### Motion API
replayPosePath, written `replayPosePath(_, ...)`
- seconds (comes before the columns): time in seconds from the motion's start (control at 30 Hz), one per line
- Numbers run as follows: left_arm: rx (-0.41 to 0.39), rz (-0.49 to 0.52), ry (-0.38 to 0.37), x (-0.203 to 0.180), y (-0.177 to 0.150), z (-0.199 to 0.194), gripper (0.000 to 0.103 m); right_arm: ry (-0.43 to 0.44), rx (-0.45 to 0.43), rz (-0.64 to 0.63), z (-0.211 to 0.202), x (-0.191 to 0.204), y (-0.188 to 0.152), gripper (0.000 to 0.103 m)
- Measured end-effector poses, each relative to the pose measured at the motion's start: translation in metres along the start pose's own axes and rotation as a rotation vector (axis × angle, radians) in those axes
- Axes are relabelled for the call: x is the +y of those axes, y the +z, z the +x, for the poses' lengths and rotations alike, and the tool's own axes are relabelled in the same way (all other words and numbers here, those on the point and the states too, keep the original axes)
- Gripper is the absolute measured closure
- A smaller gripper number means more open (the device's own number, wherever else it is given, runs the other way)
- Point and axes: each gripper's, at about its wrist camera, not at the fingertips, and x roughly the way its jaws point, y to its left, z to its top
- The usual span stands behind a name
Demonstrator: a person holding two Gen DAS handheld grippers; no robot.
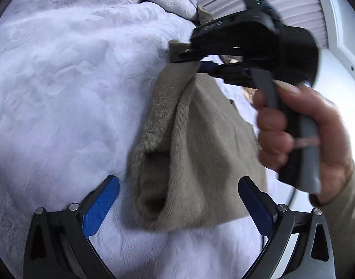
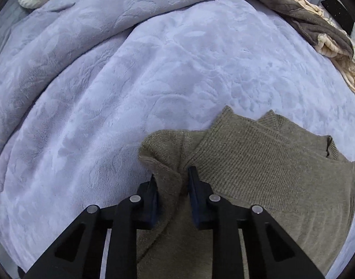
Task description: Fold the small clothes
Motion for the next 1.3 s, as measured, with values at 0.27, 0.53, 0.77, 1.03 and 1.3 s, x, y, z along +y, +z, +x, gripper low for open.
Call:
replayPosePath(0.27, 0.003, 0.022, 0.091, -0.019, 0.002, 0.01, 0.081, 0.115, -0.051, -0.004, -0.025, -0.027, -0.014, 0.081)
replayPosePath(0.53, -0.014, 0.16, 0.308, -0.076, -0.004, 0.006, 0.082, 0.175, -0.085, 0.002, -0.043, -0.035, -0.014, 0.082)
replayPosePath(0.77, -0.018, 0.229, 0.421, -0.102, -0.009, -0.002, 0.082, 0.238, -0.115, 0.014, -0.062, -0.055, -0.014, 0.082)
replayPosePath(1.03, -0.014, 0.295, 0.478, -0.133, -0.013, 0.004, 0.082, 0.32, -0.139, 0.045, -0.081, -0.083, -0.019, 0.082)
replayPosePath(1.3, 0.0, 0.347, 0.505, -0.167, -0.016, 0.015, 0.082, 0.412, -0.146, 0.09, -0.095, -0.116, -0.022, 0.082)
